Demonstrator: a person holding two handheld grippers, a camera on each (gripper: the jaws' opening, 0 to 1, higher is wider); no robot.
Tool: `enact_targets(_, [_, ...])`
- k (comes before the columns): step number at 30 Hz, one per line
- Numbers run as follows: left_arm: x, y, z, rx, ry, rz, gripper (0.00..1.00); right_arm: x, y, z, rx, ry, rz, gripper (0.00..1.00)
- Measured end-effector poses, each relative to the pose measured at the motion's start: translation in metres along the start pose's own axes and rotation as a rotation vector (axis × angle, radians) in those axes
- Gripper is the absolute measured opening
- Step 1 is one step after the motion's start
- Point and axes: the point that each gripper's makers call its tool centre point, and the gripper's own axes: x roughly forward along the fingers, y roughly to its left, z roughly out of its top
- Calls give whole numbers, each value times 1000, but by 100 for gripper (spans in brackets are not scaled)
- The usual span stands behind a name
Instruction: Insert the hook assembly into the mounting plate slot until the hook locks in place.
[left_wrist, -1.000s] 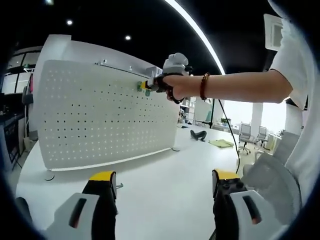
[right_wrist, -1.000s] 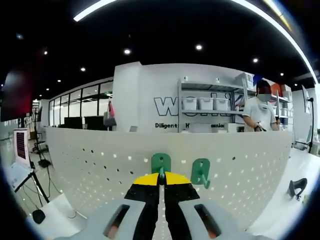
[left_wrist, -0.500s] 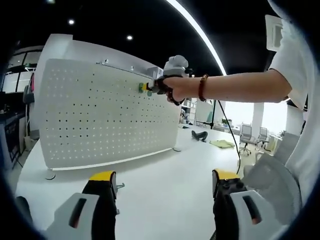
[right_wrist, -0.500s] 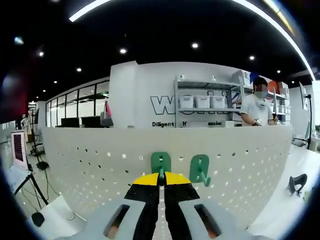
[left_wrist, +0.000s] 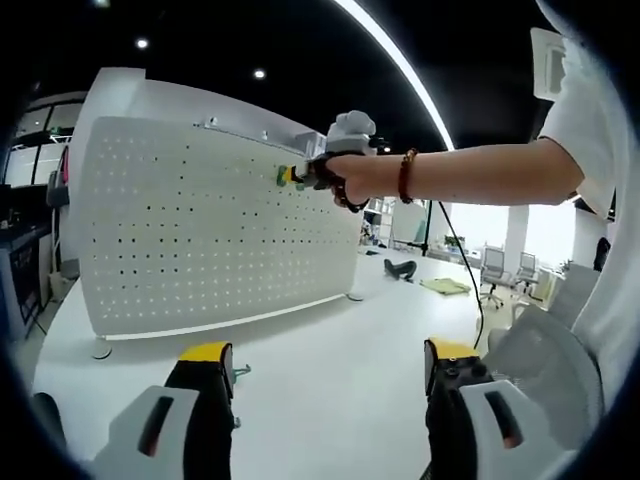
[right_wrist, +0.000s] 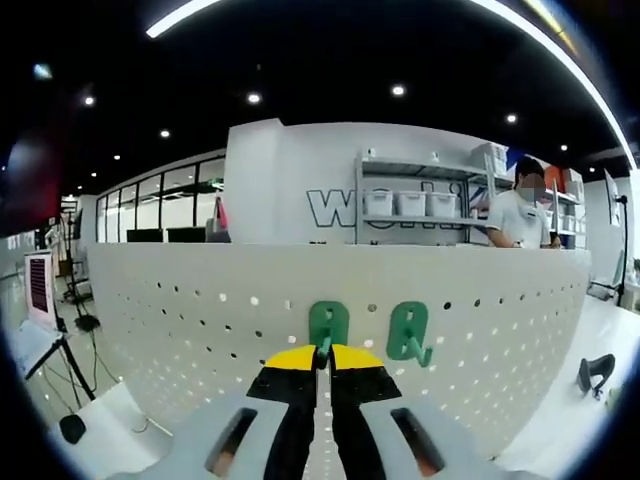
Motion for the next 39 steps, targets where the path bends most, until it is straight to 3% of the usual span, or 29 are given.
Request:
enact_targets(13, [1,1,1,14,16,7,78,-8,9,-10,8,10,54,11])
enact_targets(24, [-6,13,-8,16,54,52,75,-34,15,-29,35,25,91,12])
enact_targets(29, [-4,19,-19,31,97,71,74,-49,20,-41,47,32,107,12])
enact_targets(32, [-2,20,-25,91,137,71,74,-56,20,-48,55,34,111,12])
enact_targets(35, [1,23,-28,71,143,72,72,-64,24,-55,72,39,128,12])
enact_targets(39, [2,38,-38,93,191,123,66,-75,28,-64,77,40,144,12])
